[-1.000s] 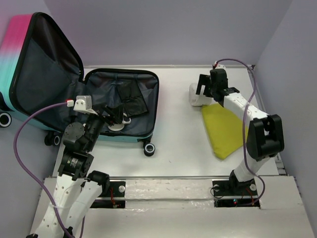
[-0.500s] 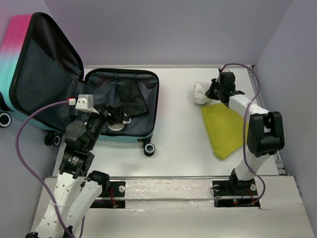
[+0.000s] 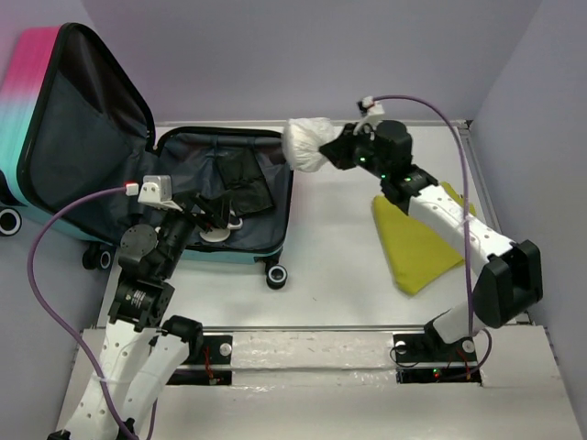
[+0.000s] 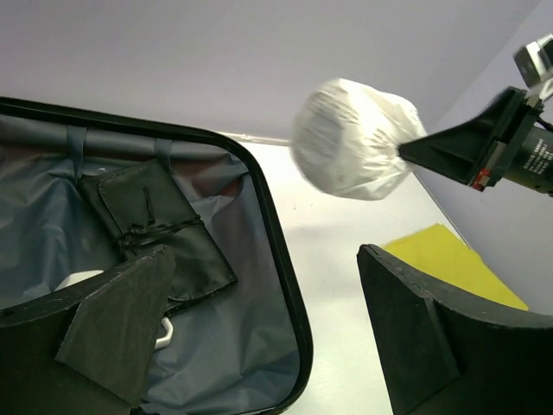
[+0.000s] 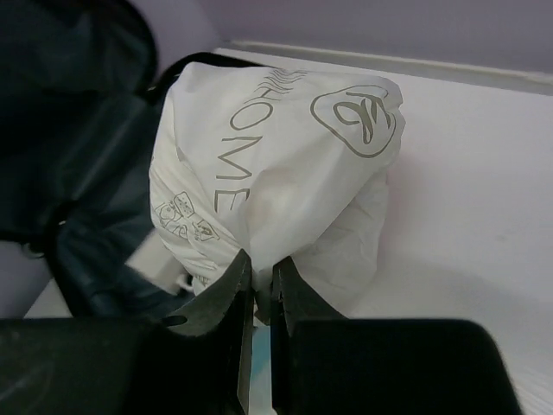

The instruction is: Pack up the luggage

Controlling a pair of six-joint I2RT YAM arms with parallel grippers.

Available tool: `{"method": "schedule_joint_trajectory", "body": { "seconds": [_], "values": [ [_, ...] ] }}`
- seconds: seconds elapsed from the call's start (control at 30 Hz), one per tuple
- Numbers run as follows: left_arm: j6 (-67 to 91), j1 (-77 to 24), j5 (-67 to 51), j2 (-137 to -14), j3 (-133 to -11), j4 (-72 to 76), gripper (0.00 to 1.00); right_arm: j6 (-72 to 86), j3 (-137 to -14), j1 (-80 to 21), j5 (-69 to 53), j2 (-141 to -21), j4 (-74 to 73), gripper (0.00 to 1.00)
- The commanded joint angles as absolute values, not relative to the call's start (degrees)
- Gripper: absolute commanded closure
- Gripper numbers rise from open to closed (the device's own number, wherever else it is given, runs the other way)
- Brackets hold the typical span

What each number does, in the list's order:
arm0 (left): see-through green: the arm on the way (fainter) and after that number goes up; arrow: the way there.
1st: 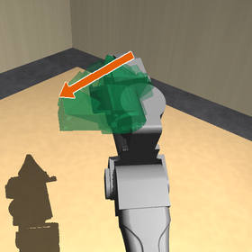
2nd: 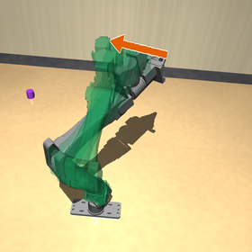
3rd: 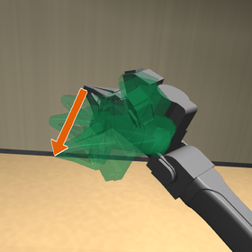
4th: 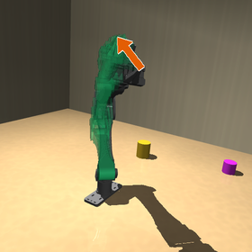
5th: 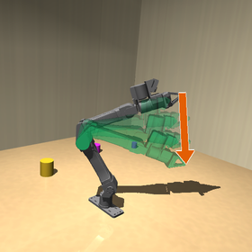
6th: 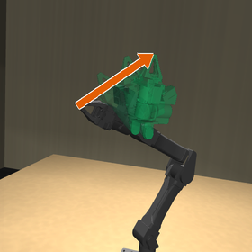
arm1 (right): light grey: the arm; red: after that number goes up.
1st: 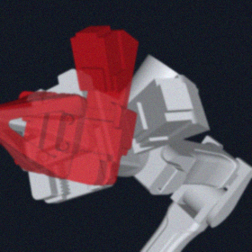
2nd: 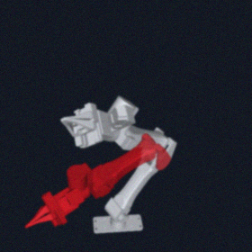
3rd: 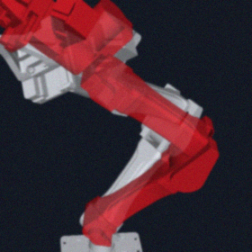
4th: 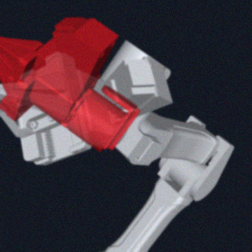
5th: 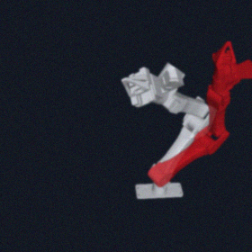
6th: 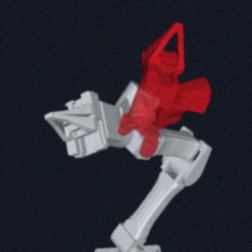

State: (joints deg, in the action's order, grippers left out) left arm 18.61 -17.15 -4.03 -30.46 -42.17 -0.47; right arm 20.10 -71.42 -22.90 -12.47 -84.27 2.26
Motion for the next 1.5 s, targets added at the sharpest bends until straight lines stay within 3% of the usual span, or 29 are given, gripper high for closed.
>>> {"method": "schedule_joint_trajectory", "body": {
  "seconds": [0.0,0.07,0.1,0.2,0.3,0.43,0.63,0.73,0.93,1.07,1.3,1.47],
  "values": [
    [19.34,-16.88,-3.52,-29.44,-42.98,2.9,0.01,24.17,-81.43,-34.26,-15.47,-93.21,9.49,0.87],
    [19.25,-16.7,-3.34,-29.36,-42.98,2.9,0.01,26.71,-86.46,-36.82,-17.04,-98.24,9.23,0.59],
    [19.16,-16.61,-3.25,-29.27,-43.07,2.99,0.01,27.76,-89.36,-37.61,-19.75,-100.87,8.97,0.28],
    [18.72,-16.52,-2.64,-29.09,-42.98,2.64,0.01,29.44,-98.51,-38.94,-26.54,-107.83,6.69,0.05],
    [18.63,-16.52,-2.46,-28.65,-43.07,2.55,0.01,27.61,-95.47,-38.94,-21.64,-105.04,5.71,0.01],
    [18.81,-16.96,-2.46,-28.21,-43.15,2.55,0.01,27.51,-82.47,-35.26,-9.98,-94.77,5.19,0.01],
    [19.25,-18.1,-3.6,-27.6,-43.07,3.16,0.01,32.42,-56.55,-18.4,14.48,-72.62,-5.0,0.05],
    [19.34,-19.16,-5.44,-27.42,-43.07,3.87,0.01,35.33,-46.17,-7.41,22.31,-63.65,-9.48,0.0],
    [20.04,-21.79,-9.48,-27.25,-42.63,5.54,0.01,36.82,-35.96,12.08,24.43,-58.62,-10.72,0.0],
    [20.22,-22.94,-10.72,-27.95,-42.71,5.54,0.01,39.02,-30.16,24.65,18.21,-58.8,-9.76,0.0],
    [20.82,-24.43,-11.16,-30.05,-42.98,4.75,0.01,39.11,-30.41,28.29,12.14,-63.88,-7.74,0.0],
    [23.11,-24.79,-14.66,-33.65,-43.94,4.83,0.04,38.06,-34.88,28.83,4.58,-75.99,-5.71,0.0]
  ]
}}
